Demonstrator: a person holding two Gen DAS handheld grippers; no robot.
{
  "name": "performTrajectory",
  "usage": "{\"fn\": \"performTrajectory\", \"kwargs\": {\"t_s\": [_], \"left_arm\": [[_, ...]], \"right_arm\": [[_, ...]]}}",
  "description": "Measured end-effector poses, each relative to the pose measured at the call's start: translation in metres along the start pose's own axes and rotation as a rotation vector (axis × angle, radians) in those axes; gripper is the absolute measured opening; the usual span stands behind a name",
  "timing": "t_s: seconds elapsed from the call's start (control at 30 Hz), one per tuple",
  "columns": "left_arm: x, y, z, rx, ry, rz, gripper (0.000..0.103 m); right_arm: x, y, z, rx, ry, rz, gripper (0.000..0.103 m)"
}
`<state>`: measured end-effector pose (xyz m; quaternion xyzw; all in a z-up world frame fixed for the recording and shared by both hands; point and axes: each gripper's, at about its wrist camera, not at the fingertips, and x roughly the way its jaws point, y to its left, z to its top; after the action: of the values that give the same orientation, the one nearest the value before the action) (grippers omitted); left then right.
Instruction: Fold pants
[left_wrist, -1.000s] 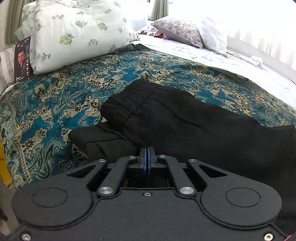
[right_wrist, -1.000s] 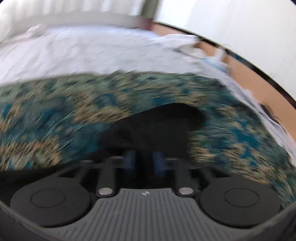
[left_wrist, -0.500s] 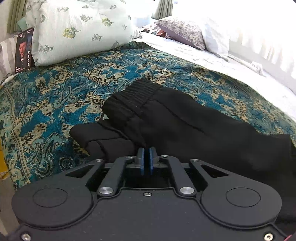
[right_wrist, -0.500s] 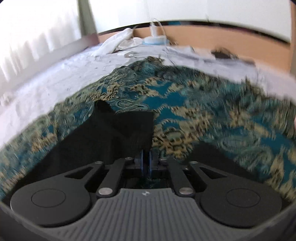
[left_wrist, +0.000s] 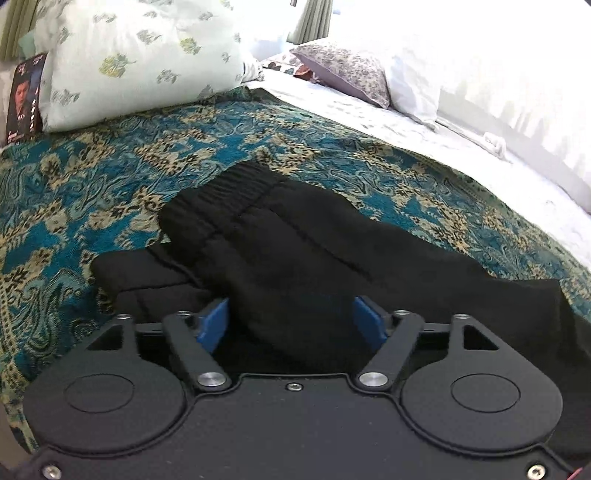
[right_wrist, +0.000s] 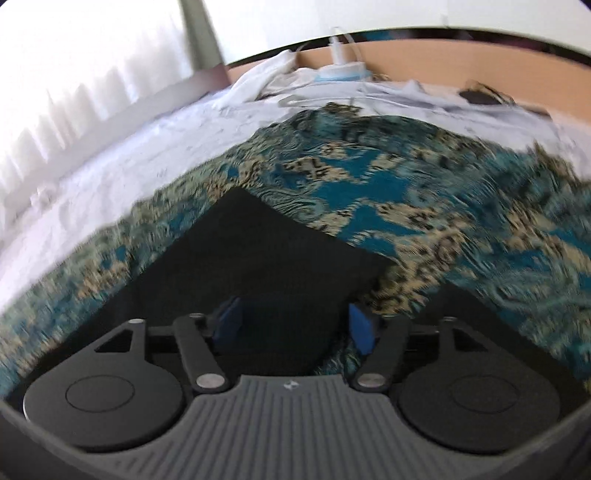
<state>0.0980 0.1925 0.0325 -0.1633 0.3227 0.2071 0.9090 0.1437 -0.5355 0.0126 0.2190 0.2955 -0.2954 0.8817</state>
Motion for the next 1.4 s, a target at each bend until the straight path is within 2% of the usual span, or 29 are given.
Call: {"fn": "performTrajectory", "kwargs": {"t_s": [0.17,0.23,0.3,0.33,0.37,0.43,0.47,0.5,0.6,0.7,0.83,0.9,1.0,1.13,1.27,1.4], "left_arm": [[0.002,-0.003,-0.003,-0.008,-0.021,-0.012,0.084],[0.002,0.001,-0.002,-0.029,-0.028,-0.034,0.084],[0.002,0.007,0.0,-0.055,-0.031,-0.053,0.08],[0.003,0.008,0.002,-0.065,-0.032,-0.058,0.078],[0.004,0.01,0.003,-0.07,-0.033,-0.053,0.068],[0.007,0.01,0.006,-0.071,-0.026,-0.013,0.038],[0.008,0.01,0.007,-0.063,-0.024,0.022,0.012],[0.007,0.01,0.009,-0.052,-0.027,0.045,0.007],[-0.01,0.01,0.015,-0.018,-0.097,0.043,0.005],[-0.033,0.008,0.021,0.035,-0.169,0.02,0.005],[-0.05,0.011,0.027,0.041,-0.17,-0.002,0.005],[-0.051,0.017,0.025,0.044,-0.161,0.011,0.005],[-0.045,0.029,0.019,0.038,-0.121,0.045,0.005],[-0.034,0.042,0.007,0.043,-0.065,0.076,0.006],[-0.033,0.044,0.001,0.063,-0.069,0.089,0.006],[-0.041,0.045,0.01,0.068,-0.087,0.086,0.006]], "right_arm": [[0.012,0.029,-0.006,-0.171,-0.021,-0.066,0.075],[0.011,0.034,-0.007,-0.166,-0.039,-0.053,0.062],[0.005,0.035,-0.006,-0.116,-0.066,-0.048,0.03],[0.003,0.034,-0.005,-0.089,-0.067,-0.015,0.022],[0.003,0.033,-0.004,-0.062,-0.057,0.018,0.015],[0.006,0.033,-0.002,-0.038,-0.032,0.038,0.008],[0.005,0.034,-0.002,-0.043,-0.036,0.029,0.006],[0.001,0.035,-0.001,-0.047,-0.048,0.011,0.005],[-0.019,0.029,0.006,-0.013,-0.1,-0.02,0.004],[-0.052,0.015,0.018,0.039,-0.142,-0.006,0.004],[-0.104,-0.005,0.021,0.037,-0.212,0.002,0.004],[-0.124,-0.016,0.015,0.018,-0.228,-0.008,0.004],[-0.137,-0.038,-0.001,0.005,-0.202,-0.028,0.005],[-0.132,-0.066,-0.029,0.017,-0.122,-0.076,0.005],[-0.131,-0.084,-0.053,0.053,-0.074,-0.099,0.005],[-0.147,-0.091,-0.06,0.062,-0.101,-0.105,0.005]]}}
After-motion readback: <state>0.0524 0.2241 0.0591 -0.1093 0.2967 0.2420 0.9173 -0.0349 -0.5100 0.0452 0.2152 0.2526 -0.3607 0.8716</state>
